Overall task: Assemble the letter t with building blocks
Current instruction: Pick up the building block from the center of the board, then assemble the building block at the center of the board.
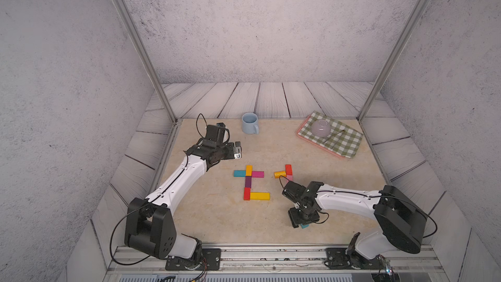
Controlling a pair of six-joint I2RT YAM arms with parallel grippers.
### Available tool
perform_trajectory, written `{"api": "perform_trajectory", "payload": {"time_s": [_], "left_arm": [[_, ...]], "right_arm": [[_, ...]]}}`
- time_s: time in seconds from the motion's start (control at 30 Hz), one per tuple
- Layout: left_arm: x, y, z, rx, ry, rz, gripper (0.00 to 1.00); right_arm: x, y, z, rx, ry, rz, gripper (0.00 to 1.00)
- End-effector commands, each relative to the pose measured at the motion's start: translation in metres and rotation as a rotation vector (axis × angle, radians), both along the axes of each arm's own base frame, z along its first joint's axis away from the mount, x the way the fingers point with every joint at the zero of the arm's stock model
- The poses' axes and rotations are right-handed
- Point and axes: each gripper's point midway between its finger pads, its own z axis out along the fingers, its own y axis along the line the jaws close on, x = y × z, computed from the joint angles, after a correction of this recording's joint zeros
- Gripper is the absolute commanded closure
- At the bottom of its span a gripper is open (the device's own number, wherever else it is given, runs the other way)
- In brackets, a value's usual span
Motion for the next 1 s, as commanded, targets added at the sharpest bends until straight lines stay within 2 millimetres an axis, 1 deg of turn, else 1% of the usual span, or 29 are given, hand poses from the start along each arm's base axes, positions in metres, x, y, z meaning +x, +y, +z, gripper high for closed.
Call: {"api": "perform_trajectory", "payload": {"time_s": [0.0,0.13,0.2,0.3,0.4,0.47,0.57,0.67,0.7,0.77,0.83,0.87,0.9,0.93,0.97], "left_arm": [[-0.001,0.003,0.009,-0.012,-0.021,0.004,0.01],[0.0,0.001,0.008,-0.023,-0.016,-0.004,0.01],[0.0,0.001,0.008,-0.024,-0.016,-0.004,0.01],[0.0,0.002,0.008,-0.028,-0.016,-0.004,0.01],[0.001,0.002,0.008,-0.032,-0.015,-0.002,0.01],[0.001,0.003,0.009,-0.035,-0.016,-0.001,0.01],[0.0,0.002,0.01,-0.039,-0.019,-0.003,0.01],[0.001,0.003,0.01,-0.041,-0.02,-0.003,0.01],[0.001,0.002,0.01,-0.041,-0.02,-0.004,0.01],[0.001,0.002,0.011,-0.044,-0.021,-0.005,0.01],[0.001,0.003,0.011,-0.046,-0.023,-0.005,0.01],[0.001,0.003,0.011,-0.047,-0.022,-0.004,0.01],[0.001,0.002,0.009,-0.047,-0.021,-0.005,0.01],[0.001,0.002,0.008,-0.048,-0.017,-0.004,0.01],[0.002,0.002,0.007,-0.05,-0.016,-0.004,0.01]], "right_arm": [[-0.002,-0.006,-0.007,-0.049,0.017,-0.002,0.4],[0.002,-0.009,-0.009,-0.083,0.008,0.003,0.49],[0.004,-0.007,-0.008,-0.083,0.004,0.004,0.53],[0.01,-0.003,-0.003,-0.079,-0.014,0.01,0.6],[0.019,0.001,0.009,-0.081,-0.043,0.033,0.66],[0.027,0.003,0.021,-0.09,-0.071,0.054,0.7],[0.048,0.004,0.043,-0.072,-0.113,0.059,0.77],[0.078,-0.005,0.066,-0.019,-0.147,0.017,0.82],[0.092,-0.01,0.074,-0.002,-0.168,-0.003,0.84],[0.123,-0.026,0.088,0.02,-0.231,-0.045,0.85],[0.159,-0.039,0.102,0.047,-0.344,-0.075,0.87],[0.173,-0.038,0.107,0.091,-0.394,-0.07,0.88],[0.187,-0.03,0.115,0.157,-0.459,-0.025,0.9],[0.2,-0.028,0.12,0.169,-0.535,0.023,0.92],[0.208,-0.026,0.121,0.161,-0.587,0.077,0.93]]}}
